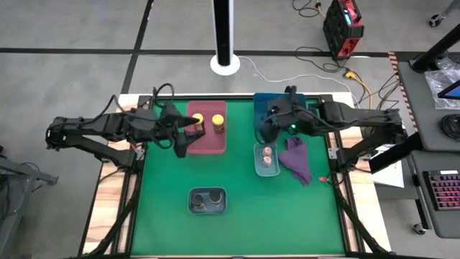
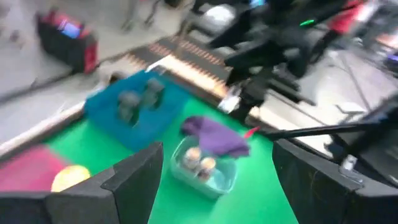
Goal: Sort spices by type
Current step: Return to Home Position
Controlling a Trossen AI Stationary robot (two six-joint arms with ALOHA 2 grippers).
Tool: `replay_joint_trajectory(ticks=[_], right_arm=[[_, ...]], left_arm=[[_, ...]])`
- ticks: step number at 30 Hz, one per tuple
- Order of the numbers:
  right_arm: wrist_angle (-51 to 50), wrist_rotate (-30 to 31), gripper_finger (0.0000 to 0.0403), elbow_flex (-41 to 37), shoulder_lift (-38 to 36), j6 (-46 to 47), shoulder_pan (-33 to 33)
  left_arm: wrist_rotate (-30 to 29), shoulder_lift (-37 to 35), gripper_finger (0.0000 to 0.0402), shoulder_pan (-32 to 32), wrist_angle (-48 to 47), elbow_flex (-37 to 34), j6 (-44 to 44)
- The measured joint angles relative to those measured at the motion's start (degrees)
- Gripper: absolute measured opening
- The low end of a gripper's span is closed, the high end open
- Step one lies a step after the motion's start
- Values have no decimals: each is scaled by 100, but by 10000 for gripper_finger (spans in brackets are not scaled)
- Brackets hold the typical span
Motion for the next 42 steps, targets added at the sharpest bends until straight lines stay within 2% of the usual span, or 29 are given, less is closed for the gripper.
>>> replay_joint_trajectory(ticks=[3,8,12,14,18,21,24,27,31,32,35,36,40,42], right_arm=[[111,437,238,-252,-176,-861,387],[944,441,233,-962,-589,-2439,1184],[2592,477,233,-1891,-1009,-3894,1593],[3585,-65,233,-2458,-1358,-4310,1577],[5120,-1816,233,-3724,-2417,-4555,1173],[5811,-2258,233,-4623,-3118,-4531,857],[5871,-1797,233,-5230,-3749,-4472,557],[5261,-1190,233,-5536,-4251,-4130,430],[4462,-1113,233,-5701,-4619,-3029,419],[4380,-1314,235,-5750,-4658,-3177,421],[4514,-3005,241,-6061,-4896,-4683,413],[4685,-3240,242,-6176,-4998,-4795,392],[4863,-3287,238,-6711,-5669,-4731,281],[4938,-3541,234,-6989,-6074,-4736,294]], left_arm=[[136,-201,286,-213,449,0,603],[97,-786,286,-434,486,-21,1265],[87,-1368,286,-457,660,-374,1770],[83,-1679,286,-455,848,-736,2011],[87,-2360,286,-455,1641,-1714,2135],[87,-2994,286,-455,2120,-2531,2202],[83,-3636,286,-448,2509,-3292,2175],[86,-4167,286,-448,2903,-3797,1505],[85,-4693,286,-448,2852,-4280,1004],[86,-4784,286,-448,2908,-4426,1034],[336,-5093,286,-444,3352,-4875,1868],[491,-5230,286,-444,3513,-5032,2087],[633,-5912,286,-442,4028,-5686,2127],[668,-5900,286,-432,4457,-6012,2112]])
